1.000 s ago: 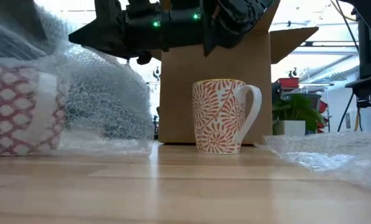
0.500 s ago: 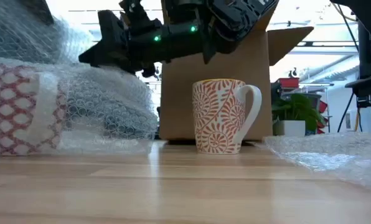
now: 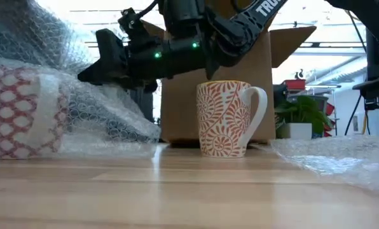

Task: Wrap mug
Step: Wrap the red mug with the bubble wrap

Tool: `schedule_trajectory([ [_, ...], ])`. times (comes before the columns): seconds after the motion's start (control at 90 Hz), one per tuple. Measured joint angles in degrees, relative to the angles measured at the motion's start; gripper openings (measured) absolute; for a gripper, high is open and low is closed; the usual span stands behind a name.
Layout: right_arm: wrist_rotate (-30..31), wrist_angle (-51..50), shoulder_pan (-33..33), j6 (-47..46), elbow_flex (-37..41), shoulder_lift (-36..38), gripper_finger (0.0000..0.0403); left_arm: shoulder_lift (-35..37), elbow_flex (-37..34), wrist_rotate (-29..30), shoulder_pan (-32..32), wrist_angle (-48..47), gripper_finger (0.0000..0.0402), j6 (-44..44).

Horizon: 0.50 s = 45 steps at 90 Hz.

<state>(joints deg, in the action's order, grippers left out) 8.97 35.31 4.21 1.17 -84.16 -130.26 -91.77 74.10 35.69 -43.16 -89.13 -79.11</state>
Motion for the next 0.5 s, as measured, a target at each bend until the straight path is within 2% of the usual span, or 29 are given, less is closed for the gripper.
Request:
schedule_trajectory([
  [0.233, 0.03, -0.83, -0.13, -0.09, 0.00, 0.00, 0.0141, 1.92, 5.39, 2.20, 0.00, -0.79, 0.0164, 4.90],
  [0.333, 0.02, -0.84, -0.09, -0.09, 0.00, 0.00, 0.0141, 3.49, 2.11, 2.65, 0.05, -0.91, 0.0164, 7.22],
  [0.5, 0.02, -0.87, -0.05, -0.09, 0.00, 0.00, 0.0141, 3.85, -5.02, 0.02, 1.71, -0.86, 0.0164, 4.58],
])
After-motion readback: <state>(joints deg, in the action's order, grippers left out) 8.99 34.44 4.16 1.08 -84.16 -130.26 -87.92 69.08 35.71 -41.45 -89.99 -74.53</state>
